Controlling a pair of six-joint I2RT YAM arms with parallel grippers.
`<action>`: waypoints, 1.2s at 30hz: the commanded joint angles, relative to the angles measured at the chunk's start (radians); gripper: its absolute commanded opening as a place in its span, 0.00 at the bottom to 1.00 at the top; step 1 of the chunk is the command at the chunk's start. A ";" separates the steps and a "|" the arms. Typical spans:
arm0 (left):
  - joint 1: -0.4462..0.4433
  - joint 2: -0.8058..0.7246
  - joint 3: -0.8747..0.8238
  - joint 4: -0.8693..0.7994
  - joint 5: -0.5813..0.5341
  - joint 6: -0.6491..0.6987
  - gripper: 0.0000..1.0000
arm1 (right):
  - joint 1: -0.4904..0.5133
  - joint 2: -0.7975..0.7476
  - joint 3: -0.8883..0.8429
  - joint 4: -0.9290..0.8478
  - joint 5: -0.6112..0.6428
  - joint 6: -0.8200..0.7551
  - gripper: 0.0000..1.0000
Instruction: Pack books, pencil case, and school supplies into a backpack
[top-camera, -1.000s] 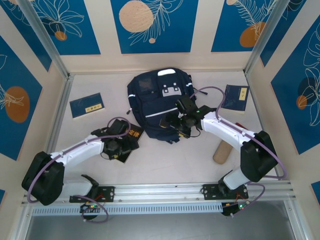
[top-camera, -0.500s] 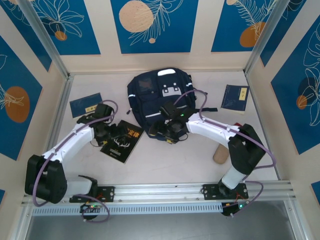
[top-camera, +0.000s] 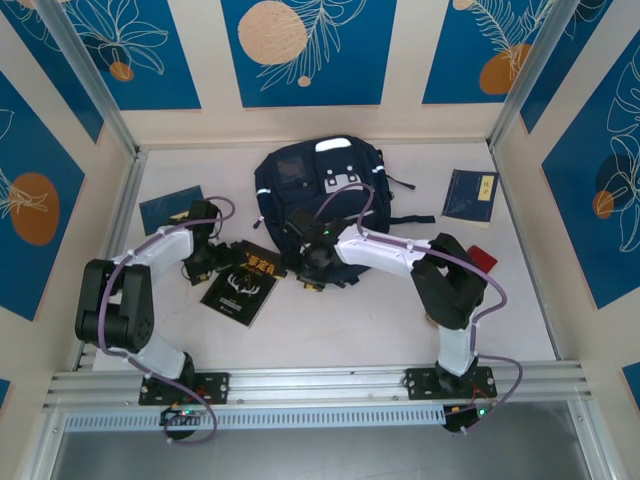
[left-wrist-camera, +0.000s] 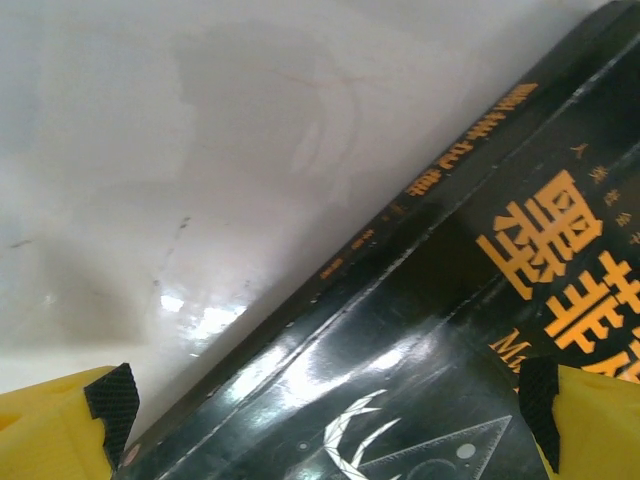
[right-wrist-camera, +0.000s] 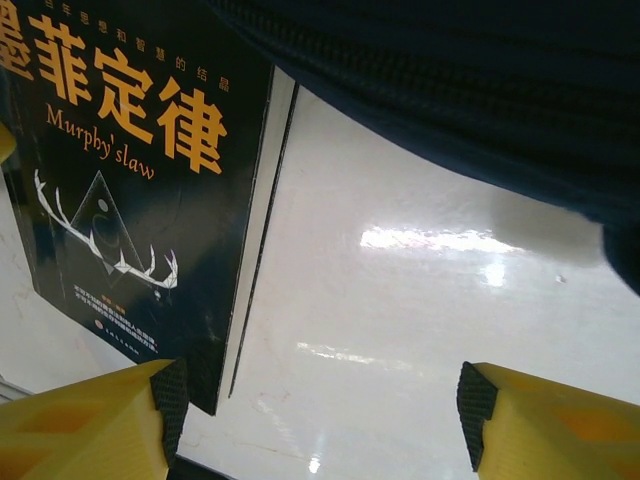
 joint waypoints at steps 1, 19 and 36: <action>0.004 -0.005 -0.020 0.020 0.067 0.019 0.98 | 0.011 0.039 0.042 -0.030 -0.024 0.028 0.72; -0.171 -0.222 -0.238 0.078 0.307 -0.136 0.92 | 0.041 0.091 0.117 -0.121 -0.003 0.002 0.65; -0.197 -0.294 -0.265 0.024 0.218 -0.103 0.79 | 0.052 0.162 0.187 -0.274 0.092 -0.106 0.49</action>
